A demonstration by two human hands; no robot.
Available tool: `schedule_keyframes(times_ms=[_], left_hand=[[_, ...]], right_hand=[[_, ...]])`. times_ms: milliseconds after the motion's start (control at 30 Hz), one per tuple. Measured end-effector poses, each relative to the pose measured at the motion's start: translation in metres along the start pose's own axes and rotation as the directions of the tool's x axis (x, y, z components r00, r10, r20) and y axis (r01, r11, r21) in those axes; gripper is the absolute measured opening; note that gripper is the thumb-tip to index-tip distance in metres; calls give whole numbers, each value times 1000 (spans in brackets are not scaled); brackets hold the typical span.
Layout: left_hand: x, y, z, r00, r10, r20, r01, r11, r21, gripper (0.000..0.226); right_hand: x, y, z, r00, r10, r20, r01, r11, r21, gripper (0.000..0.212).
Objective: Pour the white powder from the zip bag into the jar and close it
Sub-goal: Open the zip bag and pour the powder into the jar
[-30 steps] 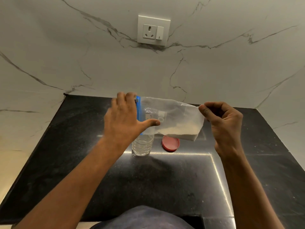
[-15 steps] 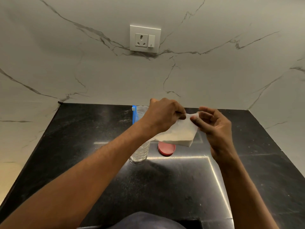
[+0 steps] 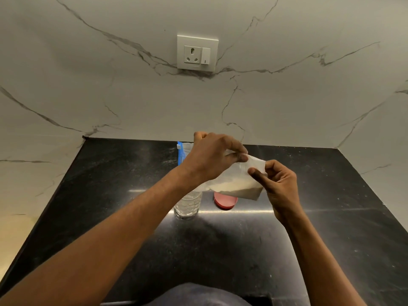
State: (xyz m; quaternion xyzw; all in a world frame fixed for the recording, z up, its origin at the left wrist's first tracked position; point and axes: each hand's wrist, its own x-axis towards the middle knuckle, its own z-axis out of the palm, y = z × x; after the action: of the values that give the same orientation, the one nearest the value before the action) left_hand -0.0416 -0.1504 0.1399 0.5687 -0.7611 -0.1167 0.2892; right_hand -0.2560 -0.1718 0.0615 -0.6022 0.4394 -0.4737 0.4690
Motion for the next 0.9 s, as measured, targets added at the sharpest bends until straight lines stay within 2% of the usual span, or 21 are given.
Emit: schedule_keyframes(times_ms=[33,100,167,200,233,300,367,400,467,667,800,900], left_hand=[[-5,-4,-4,999,-1,-48,-1,999,-43,33],[-21,-19,-10,965,-51,-256,11,988,-156,40],[-45,-42,-12,855,-203,-476,65,955,-291,38],[-58,-54,-10,807,-312,-502,118,917,-381,39],[-70,-64,-6,780,-432,-453,193,855,-482,44],[-87,-81,6,771,-603,-205,365,682,-634,47],[-96,-93,22,787,-617,8,442,556,-703,35],[-98,-97,28,798,-600,50,447,534,-718,28],[-100,-102,36,828,-557,67,414,525,-744,19],[-96,-112,43,848,-527,64,352,467,-811,20],[-95,-118,45,861,-506,43,330,493,-805,19],[-92,-119,49,872,-490,-1,312,557,-770,33]], right_hand=[[0,-1,1,1000,-19,8,19,1000,17,10],[1,-3,1,999,-43,5,43,998,50,11],[1,-5,1,998,-60,-5,60,996,62,10],[2,-5,1,997,-71,-7,72,996,58,9],[2,-5,2,996,-84,-8,84,995,54,8],[2,-6,4,995,-101,-9,102,993,61,8],[3,-7,7,994,-112,-3,112,991,73,8],[4,-7,9,993,-121,2,120,991,64,8],[5,-7,11,990,-141,-1,141,990,24,10],[8,-12,17,961,-277,-12,270,944,-189,10],[9,-15,20,947,-319,-36,303,924,-234,8],[10,-18,24,933,-360,4,348,899,-265,14]])
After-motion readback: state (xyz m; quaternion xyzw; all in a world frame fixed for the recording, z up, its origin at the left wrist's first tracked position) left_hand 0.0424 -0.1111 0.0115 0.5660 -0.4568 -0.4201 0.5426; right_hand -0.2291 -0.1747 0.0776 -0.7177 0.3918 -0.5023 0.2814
